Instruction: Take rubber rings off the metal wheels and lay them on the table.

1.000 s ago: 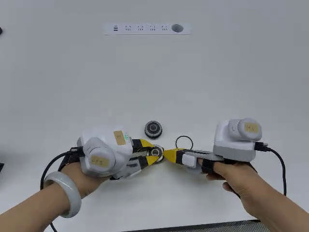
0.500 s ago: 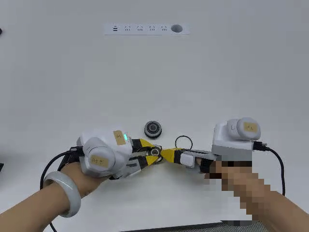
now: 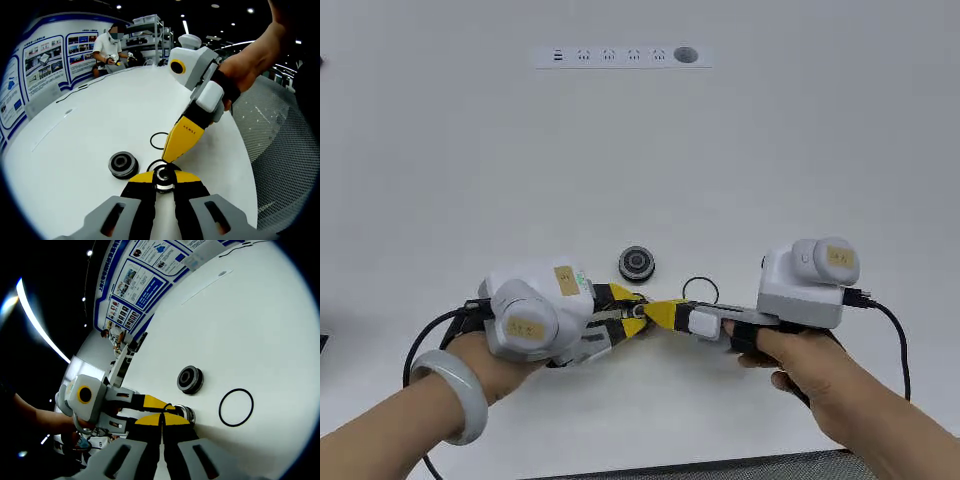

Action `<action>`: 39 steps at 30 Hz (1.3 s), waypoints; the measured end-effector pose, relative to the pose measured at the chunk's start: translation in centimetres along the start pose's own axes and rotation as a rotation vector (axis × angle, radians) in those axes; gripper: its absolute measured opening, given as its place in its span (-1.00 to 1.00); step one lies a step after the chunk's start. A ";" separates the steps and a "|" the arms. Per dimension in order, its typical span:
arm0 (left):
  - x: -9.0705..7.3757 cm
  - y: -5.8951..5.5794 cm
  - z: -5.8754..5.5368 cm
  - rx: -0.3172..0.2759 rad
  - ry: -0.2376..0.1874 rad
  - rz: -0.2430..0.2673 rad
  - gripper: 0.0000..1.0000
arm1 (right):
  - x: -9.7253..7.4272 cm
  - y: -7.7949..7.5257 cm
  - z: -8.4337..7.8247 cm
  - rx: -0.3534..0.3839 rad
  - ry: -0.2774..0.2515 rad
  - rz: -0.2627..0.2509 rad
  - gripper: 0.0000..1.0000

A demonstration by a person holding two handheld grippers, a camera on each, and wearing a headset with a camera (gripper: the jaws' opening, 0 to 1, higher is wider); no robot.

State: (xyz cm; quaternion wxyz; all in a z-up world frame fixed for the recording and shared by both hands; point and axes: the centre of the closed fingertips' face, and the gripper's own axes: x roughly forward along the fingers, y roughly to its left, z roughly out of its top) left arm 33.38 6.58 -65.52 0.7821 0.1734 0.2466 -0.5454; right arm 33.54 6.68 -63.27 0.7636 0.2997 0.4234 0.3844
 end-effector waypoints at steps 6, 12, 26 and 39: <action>0.0 -0.1 0.1 0.002 0.001 -0.002 -0.75 | 0.1 -1.0 -0.3 0.002 0.012 -0.027 -0.96; 0.0 -0.1 0.1 0.007 0.002 -0.004 -0.75 | 0.0 -1.4 -0.6 0.002 0.023 -0.043 -0.96; 0.0 -0.2 0.2 0.011 0.001 -0.013 -0.73 | -0.1 -1.9 -0.8 0.002 0.028 -0.059 -0.96; -0.3 -0.1 1.0 0.009 -0.028 0.001 -0.57 | -0.2 -1.8 -0.8 -0.001 0.029 -0.059 -0.96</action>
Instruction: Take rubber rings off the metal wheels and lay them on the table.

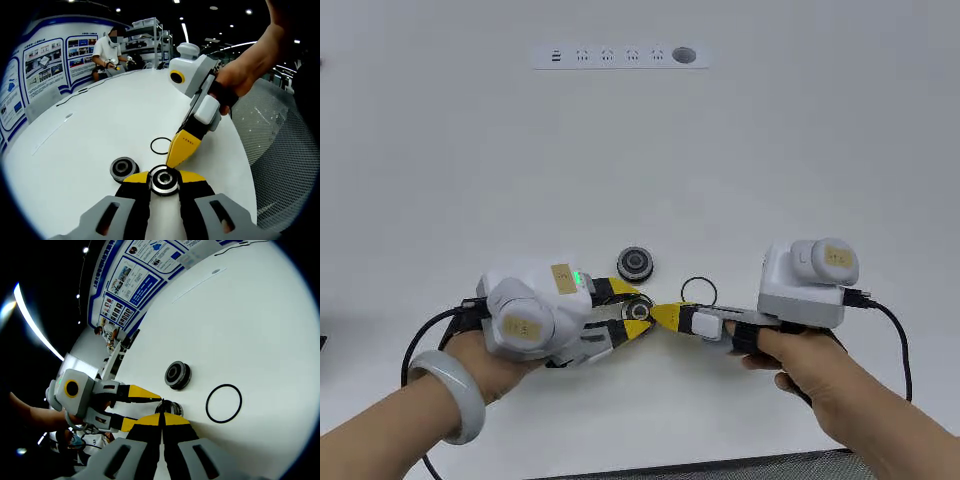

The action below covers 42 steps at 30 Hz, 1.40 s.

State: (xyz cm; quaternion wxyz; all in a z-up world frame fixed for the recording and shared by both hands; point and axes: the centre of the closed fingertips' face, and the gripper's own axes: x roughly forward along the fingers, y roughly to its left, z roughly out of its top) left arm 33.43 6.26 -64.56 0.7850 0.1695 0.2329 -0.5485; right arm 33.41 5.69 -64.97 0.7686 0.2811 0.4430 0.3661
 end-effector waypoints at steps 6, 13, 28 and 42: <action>-0.4 0.2 0.0 0.001 -0.005 0.012 -0.49 | 0.0 0.1 0.0 -0.003 0.002 0.003 -0.96; -0.7 0.6 -0.4 -0.002 0.002 0.033 -0.32 | -0.1 0.4 -0.1 -0.002 0.001 0.012 -0.96; -1.9 0.8 -0.7 -0.030 -0.041 0.055 -0.15 | -0.3 1.5 0.0 0.010 -0.012 0.044 -0.96; -2.6 1.5 -1.4 -0.061 -0.048 0.085 -0.01 | -1.3 2.4 0.4 0.039 -0.044 0.074 -0.96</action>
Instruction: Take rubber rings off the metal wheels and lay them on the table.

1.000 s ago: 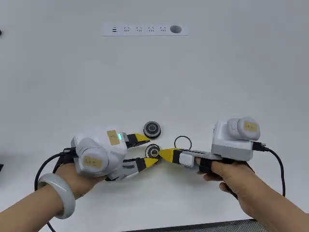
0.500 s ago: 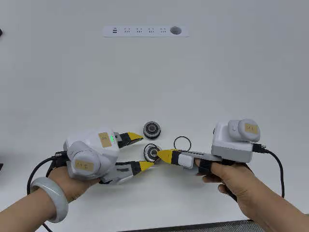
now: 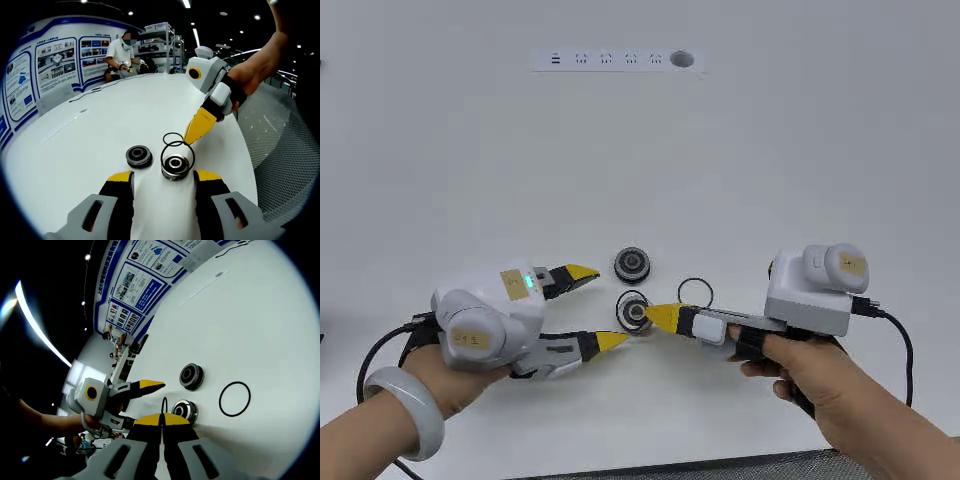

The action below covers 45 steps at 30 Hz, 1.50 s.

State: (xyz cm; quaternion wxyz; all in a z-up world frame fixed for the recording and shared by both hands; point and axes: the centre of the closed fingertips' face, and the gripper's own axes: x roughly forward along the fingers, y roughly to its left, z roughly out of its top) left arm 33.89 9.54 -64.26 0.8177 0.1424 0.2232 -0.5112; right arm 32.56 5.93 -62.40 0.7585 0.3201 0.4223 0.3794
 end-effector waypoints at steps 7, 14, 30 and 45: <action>-0.3 0.2 -0.3 -0.010 -0.002 0.007 0.06 | -0.3 0.3 0.1 0.017 -0.016 0.010 -0.96; -0.6 0.4 -0.8 -0.017 0.003 0.019 0.12 | -1.0 0.0 0.5 0.032 -0.044 0.004 -0.96; -1.0 0.8 -0.8 -0.051 -0.017 0.039 0.12 | -3.7 -4.3 2.8 0.120 -0.162 -0.100 -0.96; -1.7 0.9 -0.4 -0.074 -0.047 0.038 0.25 | -4.4 -7.7 2.7 0.244 -0.202 -0.174 -0.96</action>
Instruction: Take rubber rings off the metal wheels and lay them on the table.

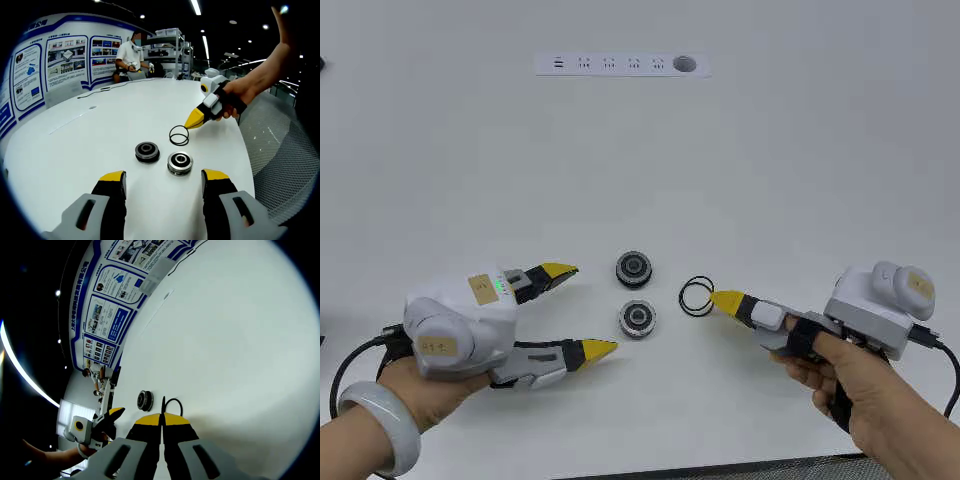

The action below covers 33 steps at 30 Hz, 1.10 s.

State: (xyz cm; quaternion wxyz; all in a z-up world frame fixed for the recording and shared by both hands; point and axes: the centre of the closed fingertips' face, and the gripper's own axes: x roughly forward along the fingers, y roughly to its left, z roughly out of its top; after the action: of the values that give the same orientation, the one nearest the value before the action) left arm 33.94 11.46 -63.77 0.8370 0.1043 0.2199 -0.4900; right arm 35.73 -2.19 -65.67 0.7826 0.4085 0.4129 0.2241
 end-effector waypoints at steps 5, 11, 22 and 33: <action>-0.1 0.1 0.1 -0.009 -0.007 0.002 0.30 | 0.0 -0.7 -0.2 0.005 0.008 -0.021 -0.96; -0.2 0.3 0.0 -0.010 -0.004 0.007 0.29 | 0.0 -1.2 -0.4 -0.025 0.017 -0.052 -0.96; -0.2 0.4 -0.1 -0.015 -0.001 0.006 0.27 | 0.1 -0.6 -0.7 -0.246 0.065 -0.094 -0.79; -0.3 0.5 -0.3 -0.019 0.004 0.007 0.25 | 0.1 -0.5 -1.2 -0.435 0.119 -0.138 -0.58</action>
State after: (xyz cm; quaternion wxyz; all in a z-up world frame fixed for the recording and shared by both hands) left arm 34.14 12.01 -63.89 0.8393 0.0982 0.2259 -0.4846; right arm 34.83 -1.85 -66.50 0.8399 0.1870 0.4272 0.2778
